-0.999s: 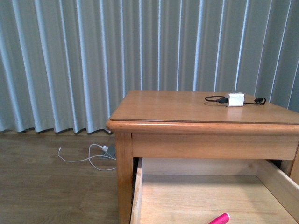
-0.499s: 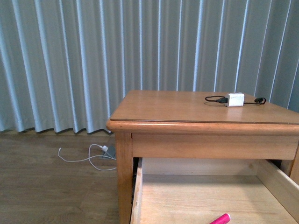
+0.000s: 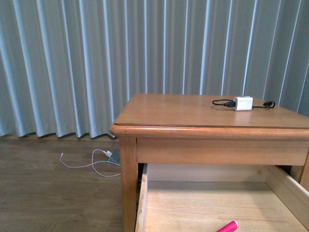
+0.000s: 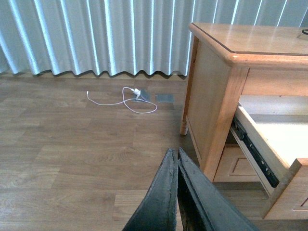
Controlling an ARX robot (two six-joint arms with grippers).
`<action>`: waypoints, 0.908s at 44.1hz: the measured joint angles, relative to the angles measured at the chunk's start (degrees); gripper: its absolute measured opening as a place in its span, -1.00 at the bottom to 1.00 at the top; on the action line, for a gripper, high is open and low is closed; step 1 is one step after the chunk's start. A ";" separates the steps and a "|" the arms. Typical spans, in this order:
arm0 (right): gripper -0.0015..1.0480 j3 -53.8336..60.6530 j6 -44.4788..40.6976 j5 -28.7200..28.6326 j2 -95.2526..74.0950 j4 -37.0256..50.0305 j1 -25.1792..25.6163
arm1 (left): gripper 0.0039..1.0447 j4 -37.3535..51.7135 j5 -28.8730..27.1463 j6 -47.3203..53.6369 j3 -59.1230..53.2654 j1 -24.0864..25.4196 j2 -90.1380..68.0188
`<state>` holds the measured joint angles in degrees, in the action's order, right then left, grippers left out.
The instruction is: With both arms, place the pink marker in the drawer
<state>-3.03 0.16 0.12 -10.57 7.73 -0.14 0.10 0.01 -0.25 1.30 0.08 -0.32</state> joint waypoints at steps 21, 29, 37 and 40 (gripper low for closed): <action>0.83 -4.37 -4.22 -3.10 -30.42 -2.86 -7.19 | 0.57 -0.02 -0.02 0.00 0.00 0.00 0.02; 0.83 -11.28 -3.61 -2.80 -55.60 10.75 -9.05 | 0.88 -0.02 0.00 0.00 0.00 0.00 0.02; 0.83 -18.34 -0.96 -5.27 -70.40 10.80 -7.61 | 0.89 -0.02 0.00 0.02 0.00 0.00 0.02; 0.83 -21.73 -1.25 -4.24 -75.82 12.04 -7.17 | 0.89 -0.02 0.00 0.00 0.00 0.00 0.02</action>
<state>-24.75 -1.08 -4.12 -86.39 19.77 -7.31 0.08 0.01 -0.25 1.30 0.08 -0.30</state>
